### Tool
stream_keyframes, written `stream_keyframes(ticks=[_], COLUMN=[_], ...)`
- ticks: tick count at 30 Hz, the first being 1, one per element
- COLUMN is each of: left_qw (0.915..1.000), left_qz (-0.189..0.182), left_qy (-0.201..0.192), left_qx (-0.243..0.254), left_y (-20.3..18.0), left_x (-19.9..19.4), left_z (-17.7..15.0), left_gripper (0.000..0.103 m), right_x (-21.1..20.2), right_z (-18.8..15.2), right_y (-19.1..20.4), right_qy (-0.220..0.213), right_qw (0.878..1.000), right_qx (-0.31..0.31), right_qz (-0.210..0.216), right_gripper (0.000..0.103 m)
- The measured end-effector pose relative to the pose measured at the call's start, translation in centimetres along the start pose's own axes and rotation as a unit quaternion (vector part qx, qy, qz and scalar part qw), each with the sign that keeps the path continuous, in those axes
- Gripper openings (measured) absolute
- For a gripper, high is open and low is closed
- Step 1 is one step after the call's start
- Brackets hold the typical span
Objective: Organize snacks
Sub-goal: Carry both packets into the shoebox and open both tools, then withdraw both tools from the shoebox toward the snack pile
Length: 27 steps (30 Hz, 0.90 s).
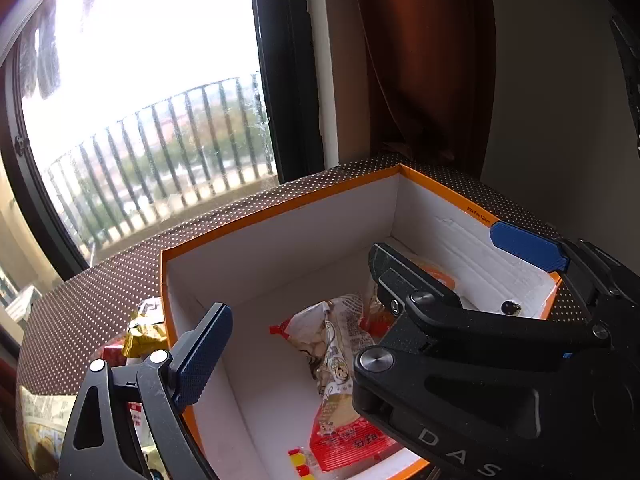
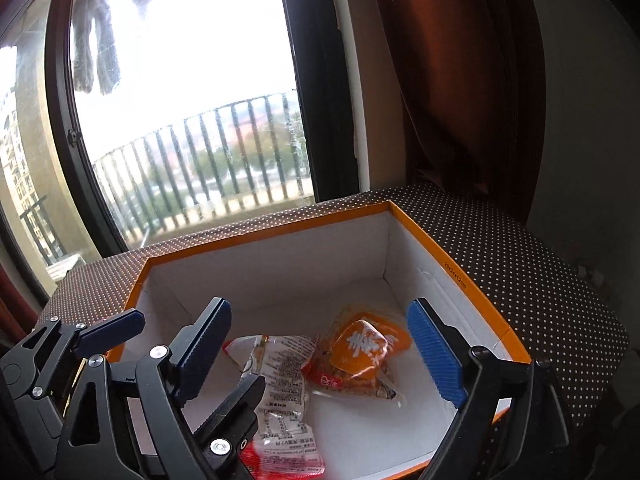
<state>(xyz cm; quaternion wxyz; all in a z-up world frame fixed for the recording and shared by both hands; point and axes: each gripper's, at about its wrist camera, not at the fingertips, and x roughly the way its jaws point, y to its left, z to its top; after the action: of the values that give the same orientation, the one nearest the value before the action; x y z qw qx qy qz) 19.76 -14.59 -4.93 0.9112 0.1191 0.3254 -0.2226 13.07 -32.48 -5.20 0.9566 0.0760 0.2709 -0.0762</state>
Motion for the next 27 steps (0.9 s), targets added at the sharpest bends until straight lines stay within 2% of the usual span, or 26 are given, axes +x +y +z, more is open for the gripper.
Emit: stream_keyframes(ticks=[7, 20, 27], left_qw=[0.9997, 0.9980, 0.9969], left_qz=[0.006, 0.023, 0.033], left_qy=[-0.020, -0.047, -0.054], left_qx=[-0.014, -0.037, -0.047], left_y=[0.0, 3.0, 4.3], left_x=[-2.8, -6.6, -8.3], left_z=[-1.4, -3.1, -4.1], left_gripper=[0.093, 0.094, 0.095], right_x=[-1.9, -5.2, -6.4], right_z=[-0.3, -1.0, -1.5], right_y=[2.8, 7.7, 10.2], right_qy=[-0.005, -0.017, -0.025], right_qw=[1.000, 0.999, 0.998], right_qx=[-0.021, -0.039, -0.047], right_qz=[0.000, 0.018, 0.020], right_gripper=[0.094, 0.094, 0.098])
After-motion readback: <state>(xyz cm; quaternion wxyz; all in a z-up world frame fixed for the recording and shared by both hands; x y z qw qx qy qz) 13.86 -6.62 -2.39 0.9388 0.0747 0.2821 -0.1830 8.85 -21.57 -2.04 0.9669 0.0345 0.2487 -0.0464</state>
